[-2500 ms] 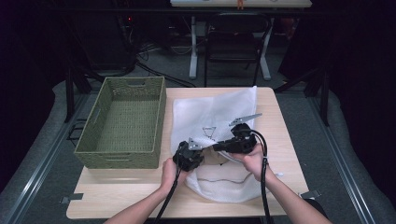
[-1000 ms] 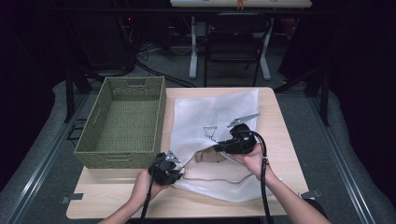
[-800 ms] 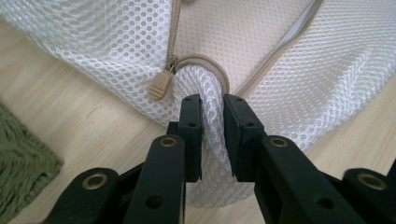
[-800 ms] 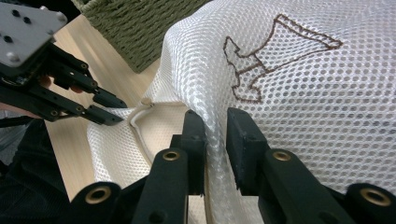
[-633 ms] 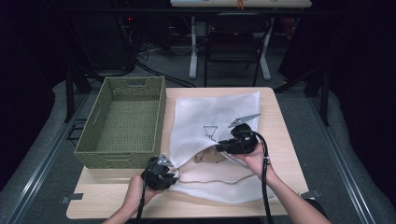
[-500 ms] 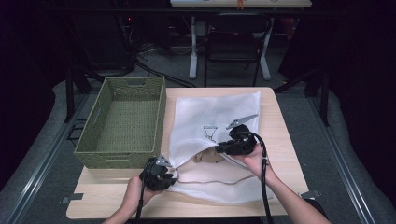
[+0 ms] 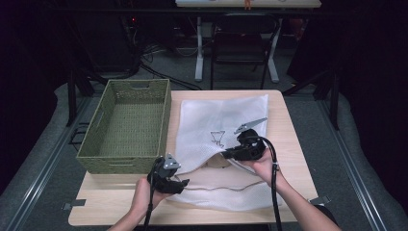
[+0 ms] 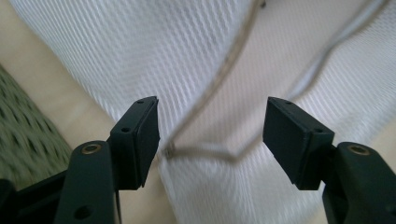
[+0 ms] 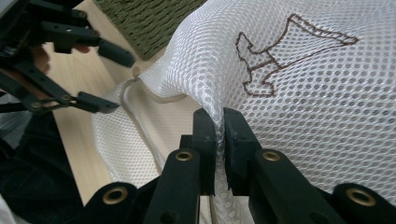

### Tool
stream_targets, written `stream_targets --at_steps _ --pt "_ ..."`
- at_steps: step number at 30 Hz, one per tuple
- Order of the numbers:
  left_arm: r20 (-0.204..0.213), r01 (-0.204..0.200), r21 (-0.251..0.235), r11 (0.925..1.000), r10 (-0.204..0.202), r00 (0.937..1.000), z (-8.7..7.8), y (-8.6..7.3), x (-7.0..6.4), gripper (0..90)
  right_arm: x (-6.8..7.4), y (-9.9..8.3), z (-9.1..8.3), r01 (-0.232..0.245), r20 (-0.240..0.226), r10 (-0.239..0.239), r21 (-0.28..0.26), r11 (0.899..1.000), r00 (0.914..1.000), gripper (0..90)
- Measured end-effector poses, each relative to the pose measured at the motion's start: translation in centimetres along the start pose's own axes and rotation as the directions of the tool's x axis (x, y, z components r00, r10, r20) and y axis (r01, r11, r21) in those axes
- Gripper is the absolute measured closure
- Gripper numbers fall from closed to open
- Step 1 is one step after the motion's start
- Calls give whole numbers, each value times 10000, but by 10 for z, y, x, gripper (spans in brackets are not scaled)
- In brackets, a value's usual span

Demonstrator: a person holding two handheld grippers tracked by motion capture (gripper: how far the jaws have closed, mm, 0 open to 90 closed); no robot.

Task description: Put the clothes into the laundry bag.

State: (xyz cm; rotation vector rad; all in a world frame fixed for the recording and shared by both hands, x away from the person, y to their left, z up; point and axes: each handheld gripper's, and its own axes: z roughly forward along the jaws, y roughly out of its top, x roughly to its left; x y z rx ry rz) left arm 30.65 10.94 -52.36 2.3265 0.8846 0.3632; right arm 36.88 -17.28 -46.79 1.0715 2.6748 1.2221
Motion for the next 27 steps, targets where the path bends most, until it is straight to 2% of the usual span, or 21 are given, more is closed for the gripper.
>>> stream_targets --at_steps 4,6,8,10,11,13,16,18,20,24,27 --pt "-414 -782 -35 9969 780 9961 12 17 -10 364 -1 -1 2 -58 -84 60 170 9998 9999 844" --pt "-522 -1015 -72 9948 1010 9935 18 22 -14 376 -2 -1 2 -38 -140 40 190 9998 9999 844" --pt "-522 -1085 -13 9941 1082 9928 26 27 -15 406 -2 -1 2 -21 -159 25 279 9996 9999 844" --pt "-416 -1086 1 9941 1085 9932 31 30 -14 464 -3 -2 1 -26 -204 31 278 9996 9998 844" --pt "-528 -1258 -3 9921 1257 9907 34 31 -14 500 -2 -2 2 -36 -189 42 338 9994 9998 845" --pt "-452 -1348 -5 9909 1346 9899 38 31 -14 590 -3 -3 2 -67 -279 79 411 9991 9996 846" --pt "-424 -1647 49 9863 1647 9854 40 29 -14 765 -4 -5 3 -72 -362 96 646 9979 9993 846" --pt "-305 -1856 124 9826 1859 9821 40 28 -14 848 -4 -7 6 3 -369 28 829 9966 9993 847" --pt "-64 -2019 118 9793 2020 9794 39 27 -13 862 -4 -8 7 -2 -419 44 993 9951 9991 846" --pt "324 -2043 6 9789 2042 9784 34 25 -9 866 -6 -11 7 -13 -473 70 1197 9928 9989 845" --pt "843 -1776 -11 9841 1771 9806 31 21 -5 867 -10 -16 10 -16 -504 101 1670 9860 9987 844"
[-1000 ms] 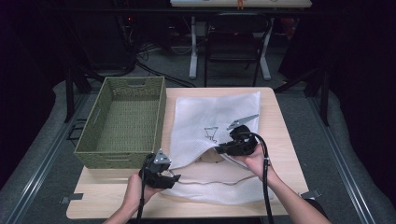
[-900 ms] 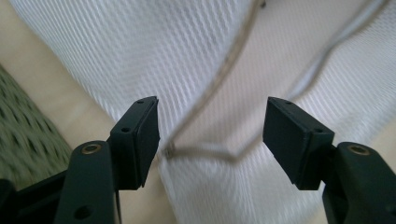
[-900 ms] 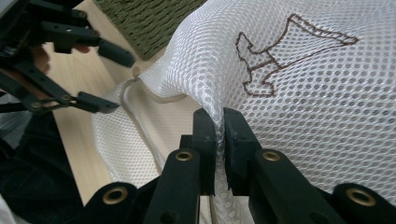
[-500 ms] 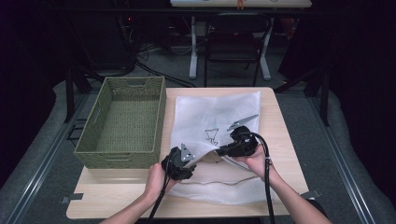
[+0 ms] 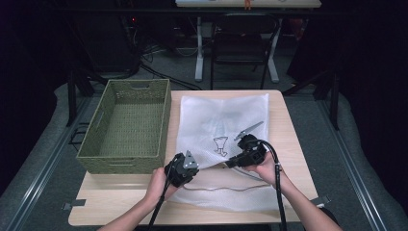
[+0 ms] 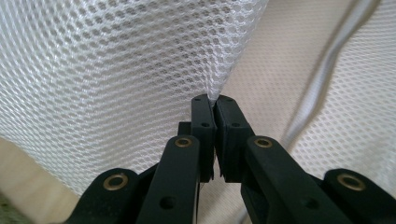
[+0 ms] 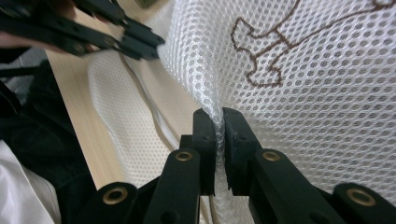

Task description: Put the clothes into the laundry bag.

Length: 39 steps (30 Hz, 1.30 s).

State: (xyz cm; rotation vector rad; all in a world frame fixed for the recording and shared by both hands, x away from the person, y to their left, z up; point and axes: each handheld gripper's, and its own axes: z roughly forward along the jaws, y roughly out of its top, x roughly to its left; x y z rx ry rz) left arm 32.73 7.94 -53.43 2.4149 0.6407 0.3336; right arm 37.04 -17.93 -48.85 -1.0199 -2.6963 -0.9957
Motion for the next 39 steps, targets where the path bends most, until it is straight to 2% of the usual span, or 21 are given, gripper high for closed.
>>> stream_targets --at_steps 1,3,13,16,22,25,27,30,32,35,38,39 --pt "169 158 -6 9999 -158 9997 0 -2 1 867 -1 -1 1 -59 -18 59 90 9999 10000 843" --pt "455 207 135 9997 -213 9987 0 -4 1 868 -4 -3 7 59 -56 -56 433 9990 10000 842" --pt "1171 -125 1106 9938 -5 9931 14 -10 -4 864 -9 -10 34 131 173 -165 1797 9836 9997 836" --pt "1171 -163 1242 9921 16 9931 17 -10 -6 858 -10 -12 42 115 330 -188 2087 9779 9993 831" --pt "1335 70 1272 9918 -241 9908 21 -12 -3 825 -16 -15 51 224 460 -350 2507 9678 9983 782" --pt "1382 192 1265 9918 -368 9897 21 -11 -2 781 -17 -16 55 206 391 -321 2667 9636 9987 727" --pt "1459 130 1316 9912 -323 9888 19 -11 -1 741 -17 -15 54 313 305 -408 2647 9638 9987 671" --pt "1610 256 1314 9910 -468 9858 15 -11 1 640 -13 -14 50 363 -18 -373 2747 9608 9993 562" --pt "1640 342 1341 9904 -562 9849 12 -10 3 572 -12 -13 45 517 -150 -495 2570 9650 9987 509" --pt "1555 697 1202 9903 -881 9839 5 -9 6 414 -9 -11 37 689 -451 -595 2471 9665 9972 383" --pt "1685 906 970 9912 -1061 9800 -4 -7 6 336 -6 -9 30 605 -608 -479 2264 9721 9970 281" --pt "1704 969 893 9913 -1111 9791 -7 -6 6 319 -5 -8 28 707 -684 -571 2165 9737 9960 249"
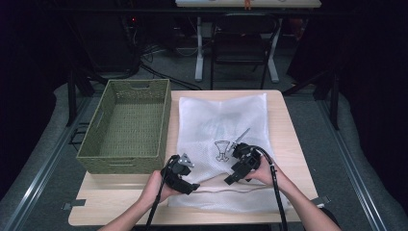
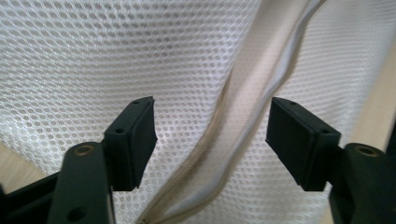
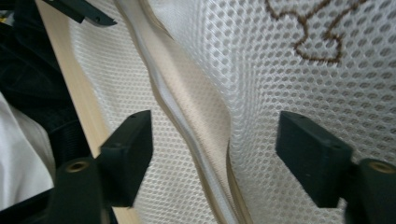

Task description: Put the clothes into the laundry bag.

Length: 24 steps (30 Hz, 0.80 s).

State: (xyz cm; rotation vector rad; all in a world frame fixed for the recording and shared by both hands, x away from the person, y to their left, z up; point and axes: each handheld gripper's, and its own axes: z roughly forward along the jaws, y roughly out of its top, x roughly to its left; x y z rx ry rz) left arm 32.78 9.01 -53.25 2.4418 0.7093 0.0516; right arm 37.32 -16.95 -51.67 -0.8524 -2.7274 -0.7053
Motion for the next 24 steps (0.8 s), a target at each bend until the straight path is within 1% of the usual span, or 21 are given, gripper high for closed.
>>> stream_targets --at_steps 2,3,4,5,6,7,9,10,12,14,18,19,20,21,22,23,24 --pt "43 -43 -94 9999 43 10000 -7 1 -2 234 3 1 -5 28 66 -27 -105 9999 10000 201" --pt "11 -137 -187 9997 138 9999 -11 2 -4 228 4 1 -8 55 99 -53 -240 9997 9999 178" --pt "-71 -109 -284 9995 107 9999 -15 3 -6 207 6 1 -11 31 103 -28 -341 9994 9999 159" --pt "-70 -104 -331 9994 101 9999 -19 3 -6 168 7 2 -14 146 225 -137 -409 9991 9997 124" --pt "-87 -116 -392 9992 113 9999 -23 4 -7 163 9 2 -17 120 337 -102 -532 9985 9994 113" --pt "-235 -159 -508 9986 148 9996 -28 3 -7 162 10 2 -19 162 381 -139 -616 9980 9992 106" --pt "-314 -96 -644 9979 76 9995 -37 1 -7 154 14 2 -25 129 495 -90 -773 9969 9987 72" --pt "-410 -40 -787 9969 7 9992 -43 -2 -7 152 15 3 -27 230 628 -179 -811 9964 9979 56" --pt "-555 29 -861 9963 -77 9984 -52 -7 -7 151 16 2 -32 293 726 -221 -1000 9946 9971 43" --pt "-700 104 -954 9954 -171 9974 -62 -14 -7 149 18 -1 -37 197 864 -100 -1114 9936 9962 22" --pt "-1016 266 -1059 9940 -375 9941 -80 -26 -6 144 22 -15 -49 64 1165 112 -1497 9887 9931 11" --pt "-1169 329 -1118 9932 -461 9921 -84 -31 -5 142 22 -20 -52 35 1233 169 -1638 9865 9922 11" --pt "-1188 394 -1149 9926 -531 9915 -88 -34 -5 133 22 -26 -56 -5 1296 246 -1833 9831 9913 10" --pt "-1248 458 -1215 9915 -610 9903 -91 -37 -5 130 22 -30 -58 -99 1404 370 -1891 9819 9894 4" --pt "-1422 503 -1297 9903 -688 9874 -96 -42 -4 129 22 -34 -61 -119 1506 426 -1989 9800 9877 0" --pt "-1448 567 -1331 9895 -760 9865 -98 -44 -4 125 22 -40 -64 -123 1629 483 -2151 9765 9855 0" --pt "-1505 603 -1371 9887 -810 9853 -101 -47 -3 122 22 -44 -66 -203 1671 580 -2192 9755 9842 0"
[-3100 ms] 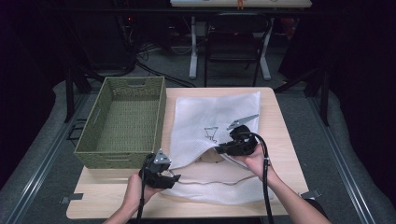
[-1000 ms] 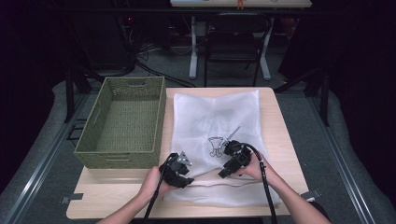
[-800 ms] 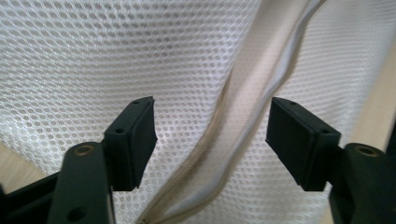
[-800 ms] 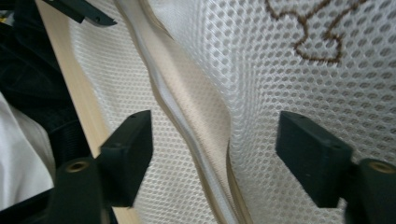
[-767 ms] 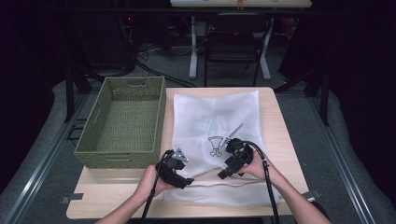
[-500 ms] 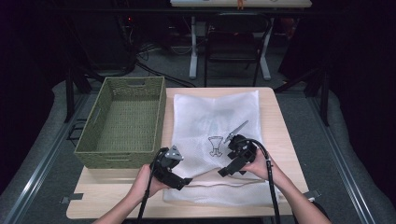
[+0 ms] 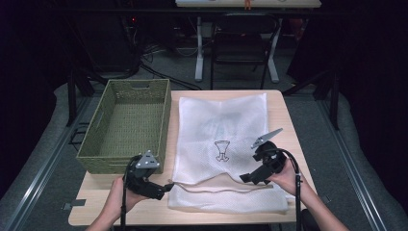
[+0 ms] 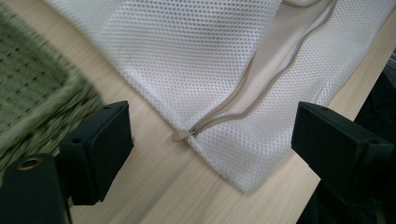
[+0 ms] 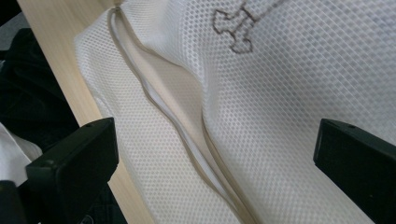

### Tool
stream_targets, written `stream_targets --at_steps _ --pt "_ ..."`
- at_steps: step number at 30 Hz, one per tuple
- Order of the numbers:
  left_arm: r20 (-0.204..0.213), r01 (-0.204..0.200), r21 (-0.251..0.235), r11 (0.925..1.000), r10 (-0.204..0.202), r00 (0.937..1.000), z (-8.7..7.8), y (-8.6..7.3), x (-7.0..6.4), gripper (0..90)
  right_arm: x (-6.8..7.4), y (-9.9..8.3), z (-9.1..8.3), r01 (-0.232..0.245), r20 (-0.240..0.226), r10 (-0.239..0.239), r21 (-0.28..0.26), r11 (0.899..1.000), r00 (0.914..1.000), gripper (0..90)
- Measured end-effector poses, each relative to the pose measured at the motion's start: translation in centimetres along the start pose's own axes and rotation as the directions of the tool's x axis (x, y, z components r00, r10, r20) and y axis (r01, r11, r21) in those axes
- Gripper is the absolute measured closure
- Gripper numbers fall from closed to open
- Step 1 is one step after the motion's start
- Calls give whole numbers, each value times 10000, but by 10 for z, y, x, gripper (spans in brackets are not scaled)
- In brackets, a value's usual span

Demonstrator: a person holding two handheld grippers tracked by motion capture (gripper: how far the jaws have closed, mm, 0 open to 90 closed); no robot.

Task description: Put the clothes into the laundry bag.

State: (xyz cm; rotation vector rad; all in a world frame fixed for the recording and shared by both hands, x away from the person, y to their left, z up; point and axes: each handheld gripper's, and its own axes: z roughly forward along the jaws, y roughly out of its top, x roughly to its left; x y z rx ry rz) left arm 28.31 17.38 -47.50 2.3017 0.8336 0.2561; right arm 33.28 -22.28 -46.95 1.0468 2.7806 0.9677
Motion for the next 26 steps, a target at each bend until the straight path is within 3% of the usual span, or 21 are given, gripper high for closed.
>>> stream_targets --at_steps 4,9,15,18,20,21,24,26 --pt "-381 457 -265 9986 -467 9982 -12 -16 6 103 -3 -17 -11 -251 345 260 -266 9993 9991 0" --pt "-779 1179 -291 9926 -1198 9897 -22 -40 14 73 -6 -43 -20 -834 639 871 -586 9948 9942 0" --pt "-1367 2044 -498 9776 -2094 9682 -31 -66 24 34 -11 -75 -26 -1730 715 1806 -1011 9797 9809 0" --pt "-1429 2429 -738 9672 -2514 9573 -30 -77 27 27 -16 -88 -29 -2313 454 2418 -1665 9585 9693 0" --pt "-1659 2367 -471 9704 -2413 9562 -31 -79 30 15 -17 -89 -31 -2448 619 2578 -1658 9553 9642 4" --pt "-1845 2378 -640 9692 -2456 9517 -31 -80 30 10 -18 -89 -30 -2452 640 2584 -1651 9553 9639 5" --pt "-1744 2721 -620 9603 -2789 9444 -28 -83 33 7 -19 -88 -28 -2483 600 2585 -1405 9584 9641 0" --pt "-1868 2689 -442 9622 -2723 9439 -24 -85 35 3 -20 -88 -27 -2434 651 2536 -1338 9607 9651 0"
